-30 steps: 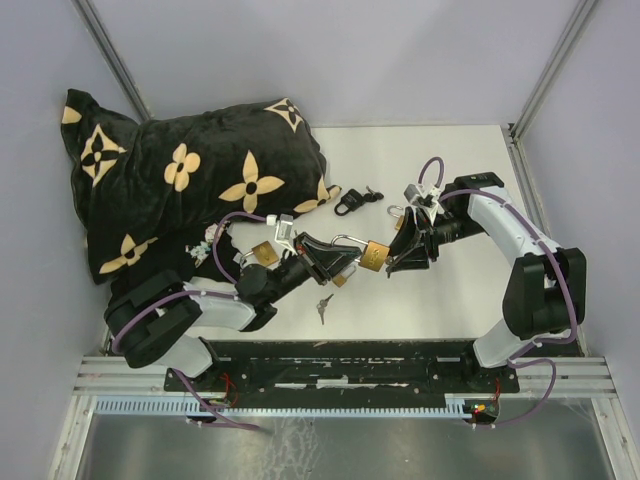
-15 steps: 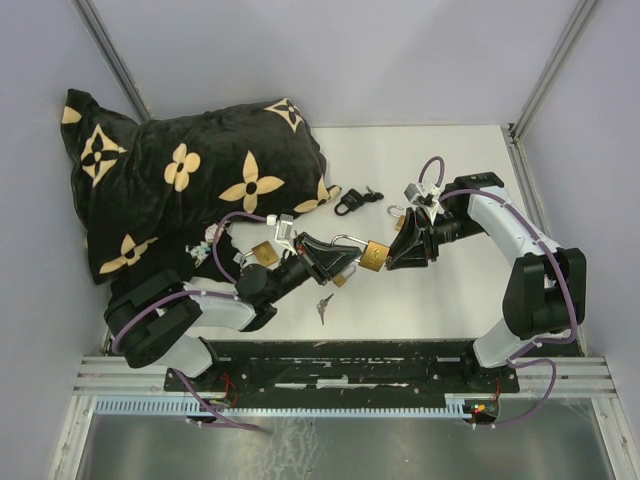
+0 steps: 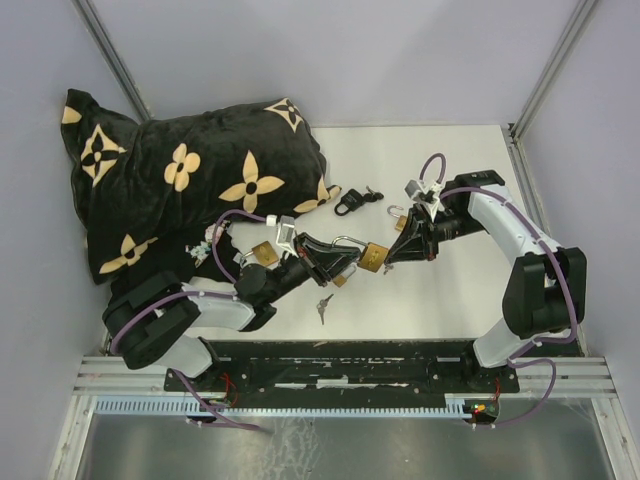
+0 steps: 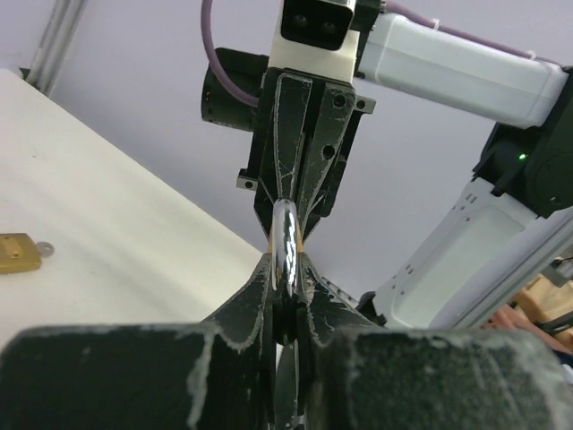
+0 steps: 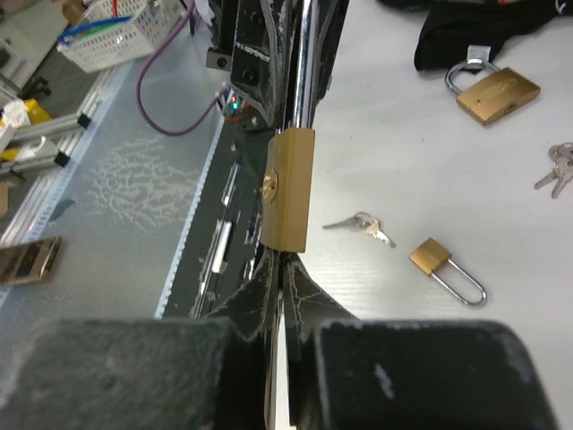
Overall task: Lock with the key
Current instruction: Remove the key from the lock.
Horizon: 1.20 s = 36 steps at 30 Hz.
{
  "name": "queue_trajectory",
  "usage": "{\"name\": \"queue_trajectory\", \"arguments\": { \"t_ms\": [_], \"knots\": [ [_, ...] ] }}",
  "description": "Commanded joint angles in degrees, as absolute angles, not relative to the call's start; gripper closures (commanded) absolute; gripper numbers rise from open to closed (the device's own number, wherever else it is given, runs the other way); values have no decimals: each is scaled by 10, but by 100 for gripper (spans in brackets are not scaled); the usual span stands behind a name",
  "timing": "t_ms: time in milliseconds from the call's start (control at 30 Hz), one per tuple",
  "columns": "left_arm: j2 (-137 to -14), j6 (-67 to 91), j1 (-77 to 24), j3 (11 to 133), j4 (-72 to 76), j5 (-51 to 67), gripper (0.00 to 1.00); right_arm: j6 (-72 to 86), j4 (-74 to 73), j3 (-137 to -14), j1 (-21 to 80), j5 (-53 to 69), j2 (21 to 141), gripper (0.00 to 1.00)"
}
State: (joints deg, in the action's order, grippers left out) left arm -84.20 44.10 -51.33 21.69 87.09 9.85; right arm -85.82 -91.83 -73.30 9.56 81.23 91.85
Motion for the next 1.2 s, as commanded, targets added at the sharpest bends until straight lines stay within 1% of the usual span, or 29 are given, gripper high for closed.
{"name": "queue_trajectory", "arguments": {
  "t_ms": [0, 233, 533, 867, 1000, 1167],
  "knots": [
    [-793, 344, -509, 228, 990, 110, 97, -860, -1008, -758, 95, 823, 922, 98],
    [-754, 274, -502, 218, 988, 84, 97, -859, -1009, -762, 96, 817, 920, 98],
    [-692, 265, -488, 214, 991, 13, 97, -866, -1008, -761, 102, 808, 929, 98],
    [-646, 291, -464, 189, 983, 10, 97, -868, -1008, -765, 101, 804, 921, 98],
    [-629, 308, -457, 170, 943, 0, 97, -873, -1009, -766, 94, 795, 917, 98],
    [-598, 338, -451, 168, 814, -3, 97, -881, -1008, -775, 55, 768, 913, 98]
  ]
}}
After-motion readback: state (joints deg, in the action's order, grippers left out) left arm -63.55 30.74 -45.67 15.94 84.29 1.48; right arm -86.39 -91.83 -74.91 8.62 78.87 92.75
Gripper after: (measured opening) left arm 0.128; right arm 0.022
